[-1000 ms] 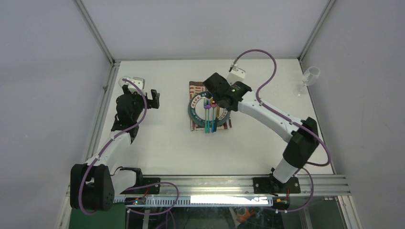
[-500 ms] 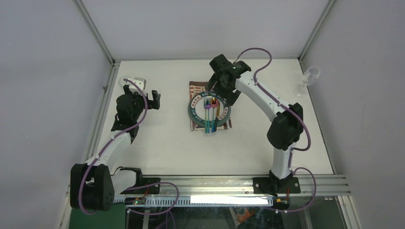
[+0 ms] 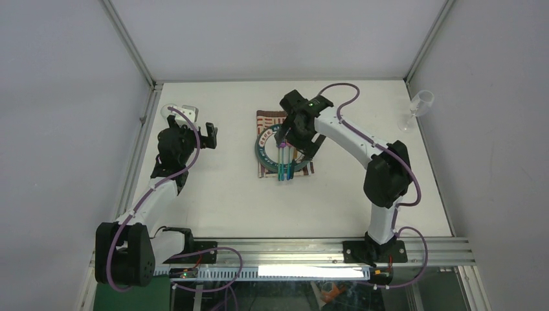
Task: Set the dinner table for one person
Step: Pick up the knife with the napkin.
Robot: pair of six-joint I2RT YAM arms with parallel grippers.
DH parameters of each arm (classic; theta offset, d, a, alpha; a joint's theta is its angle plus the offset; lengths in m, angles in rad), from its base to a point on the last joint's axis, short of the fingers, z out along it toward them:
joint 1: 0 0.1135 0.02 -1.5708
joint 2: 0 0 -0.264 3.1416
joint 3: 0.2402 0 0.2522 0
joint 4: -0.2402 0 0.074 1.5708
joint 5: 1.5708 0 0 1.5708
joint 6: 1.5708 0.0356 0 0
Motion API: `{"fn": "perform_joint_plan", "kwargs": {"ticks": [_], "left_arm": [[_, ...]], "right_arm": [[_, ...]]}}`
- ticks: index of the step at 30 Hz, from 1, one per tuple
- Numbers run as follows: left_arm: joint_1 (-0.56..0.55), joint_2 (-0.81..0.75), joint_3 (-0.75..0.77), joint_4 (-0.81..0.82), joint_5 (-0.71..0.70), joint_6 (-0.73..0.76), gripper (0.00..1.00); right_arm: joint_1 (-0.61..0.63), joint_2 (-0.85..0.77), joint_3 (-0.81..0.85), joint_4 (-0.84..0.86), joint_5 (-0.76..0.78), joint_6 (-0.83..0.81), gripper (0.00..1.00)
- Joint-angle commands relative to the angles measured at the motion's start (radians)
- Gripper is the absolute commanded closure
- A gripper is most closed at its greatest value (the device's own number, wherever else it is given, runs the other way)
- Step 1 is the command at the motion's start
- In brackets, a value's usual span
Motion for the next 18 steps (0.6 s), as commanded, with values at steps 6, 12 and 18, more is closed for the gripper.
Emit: {"fn": "perform_joint_plan", "kwargs": {"ticks": [6,12,18], "left_arm": [[0.000,-0.032,-0.003,0.046,0.023,0.020,0.01],[0.000,-0.031,-0.004,0.045,0.022,0.021,0.01],[0.000,-0.032,-0.004,0.043,0.019,0.024,0.01]], "right_arm": [[0.039,0.029,0.001,-0.007,0.089,-0.265,0.02],[0.032,0.025,-0.033,-0.012,0.089,-0.398,0.00],[0.019,0.033,-0.041,0.008,0.050,-0.541,0.00]]}}
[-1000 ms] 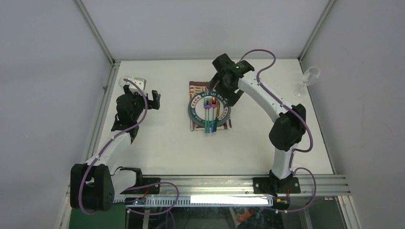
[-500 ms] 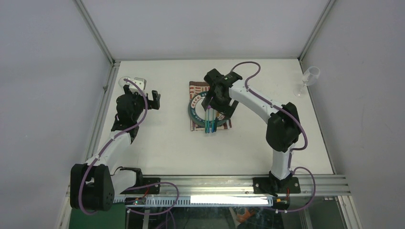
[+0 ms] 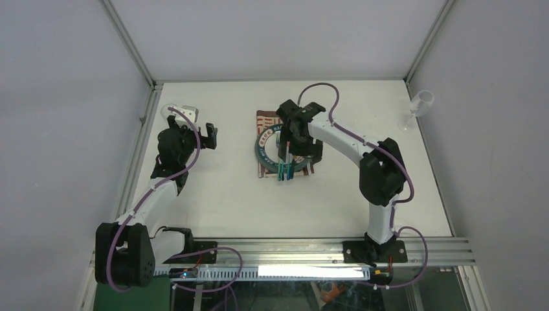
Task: Set the dinner table for one person
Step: Pick up the knife with the napkin.
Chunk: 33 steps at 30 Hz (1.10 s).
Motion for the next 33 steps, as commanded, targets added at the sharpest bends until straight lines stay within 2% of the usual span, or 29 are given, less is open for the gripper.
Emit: {"fn": "perform_joint_plan", "kwargs": {"ticks": [1,11,15,27,33], "left_arm": [[0.001,-0.029,0.000,0.043,0.019,0.020,0.01],[0.000,-0.017,-0.003,0.043,0.021,0.024,0.01],[0.000,-0.017,-0.006,0.047,0.022,0.026,0.01],[0.000,-0.021,-0.015,0.049,0.021,0.032,0.01],[0.001,-0.025,-0.021,0.050,0.025,0.034,0.01]], "right_arm": [[-0.016,-0.011,0.023,0.029,-0.022,-0.184,0.00],[-0.045,0.014,0.019,0.026,0.025,-0.252,0.01],[-0.053,0.048,0.057,0.030,-0.016,-0.237,0.01],[-0.036,0.239,0.363,-0.071,-0.018,-0.166,0.08],[-0.036,0.227,0.317,-0.062,-0.034,-0.142,0.11]]}}
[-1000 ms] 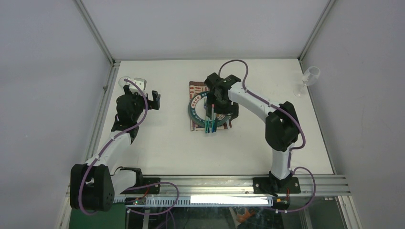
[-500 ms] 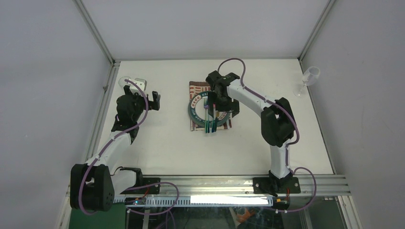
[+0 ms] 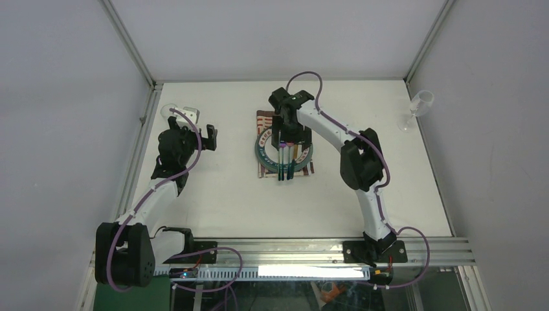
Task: Set the dinner table for one person
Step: Pick up the knife with the napkin.
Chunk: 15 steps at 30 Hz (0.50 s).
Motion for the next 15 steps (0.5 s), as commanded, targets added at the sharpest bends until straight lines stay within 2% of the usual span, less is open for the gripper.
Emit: {"fn": "perform_joint_plan", "kwargs": {"ticks": [1,9,15], "left_arm": [[0.001,-0.024,-0.012,0.050,0.026,0.013,0.01],[0.001,-0.022,-0.013,0.050,0.030,0.013,0.01],[0.000,-0.025,-0.013,0.045,0.035,0.013,0.01]], "right_arm": [[0.004,-0.035,-0.022,-0.011,-0.026,0.029,0.11],[0.002,-0.090,-0.164,0.052,-0.055,0.059,0.13],[0.001,-0.083,-0.140,0.049,-0.045,0.060,0.15]]}}
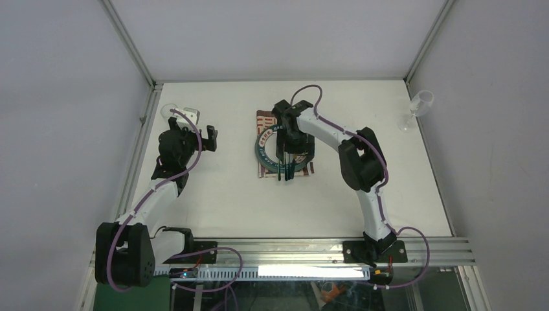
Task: Set the dinner table for one person
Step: Pick up the knife with the napkin.
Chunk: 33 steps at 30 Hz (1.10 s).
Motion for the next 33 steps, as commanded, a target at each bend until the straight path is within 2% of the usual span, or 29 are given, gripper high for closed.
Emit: {"fn": "perform_joint_plan", "kwargs": {"ticks": [1,9,33], "left_arm": [[0.000,-0.024,-0.003,0.045,0.035,0.011,0.01],[0.000,-0.014,-0.001,0.046,0.030,0.012,0.01],[0.000,0.002,0.005,0.041,0.041,0.012,0.01]], "right_arm": [[-0.002,-0.067,0.050,0.016,-0.001,0.013,0.15],[-0.006,-0.053,0.080,0.001,0.000,-0.006,0.28],[-0.024,-0.104,-0.019,0.043,-0.002,0.010,0.33]]}}
